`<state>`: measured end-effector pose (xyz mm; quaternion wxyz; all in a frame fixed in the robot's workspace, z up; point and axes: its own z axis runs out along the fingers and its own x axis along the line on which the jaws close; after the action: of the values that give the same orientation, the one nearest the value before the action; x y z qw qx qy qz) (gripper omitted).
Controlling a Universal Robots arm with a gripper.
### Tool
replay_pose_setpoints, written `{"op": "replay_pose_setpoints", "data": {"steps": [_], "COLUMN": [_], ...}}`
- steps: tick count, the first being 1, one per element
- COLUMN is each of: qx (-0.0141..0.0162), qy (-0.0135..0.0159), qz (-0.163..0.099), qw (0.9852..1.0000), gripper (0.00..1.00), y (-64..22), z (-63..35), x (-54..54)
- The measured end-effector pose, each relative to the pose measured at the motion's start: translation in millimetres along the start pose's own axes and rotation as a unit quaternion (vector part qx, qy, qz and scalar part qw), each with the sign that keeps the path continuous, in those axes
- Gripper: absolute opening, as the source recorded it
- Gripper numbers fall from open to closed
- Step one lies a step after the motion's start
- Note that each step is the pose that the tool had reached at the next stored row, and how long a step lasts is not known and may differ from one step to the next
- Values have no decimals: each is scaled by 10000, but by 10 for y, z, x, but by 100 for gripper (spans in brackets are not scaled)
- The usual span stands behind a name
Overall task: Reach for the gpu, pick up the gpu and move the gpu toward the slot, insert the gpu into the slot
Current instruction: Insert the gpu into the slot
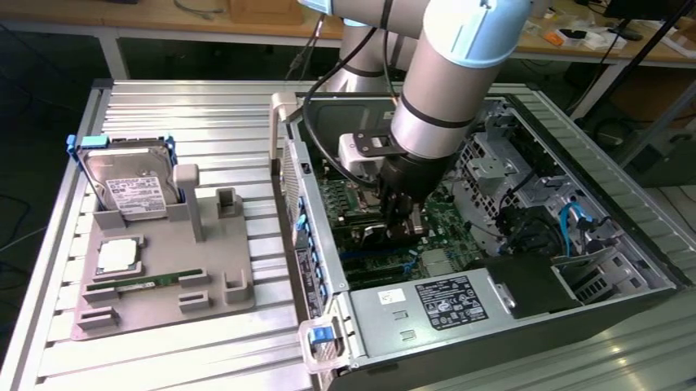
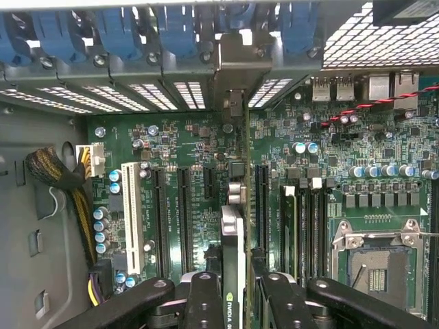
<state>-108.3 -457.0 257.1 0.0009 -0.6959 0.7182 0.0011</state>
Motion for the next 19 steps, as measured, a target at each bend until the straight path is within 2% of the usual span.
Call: {"op": "replay_pose_setpoints", "data": {"steps": [1,3,4,10,15,19], "qx": [-5,-41,-47,-52,-94,-101], "qy": [-4,0,0,-2,-2,0], "qz": [0,0,0,0,1,0], "qw": [10000,10000,10000,10000,10000,9999], "gripper": [27,27,27,27,27,27], "y": [0,-1,0,-1,0,0], "z": [9,24,31,27,1,-23], "x": [-1,0,0,0,-1,0]}}
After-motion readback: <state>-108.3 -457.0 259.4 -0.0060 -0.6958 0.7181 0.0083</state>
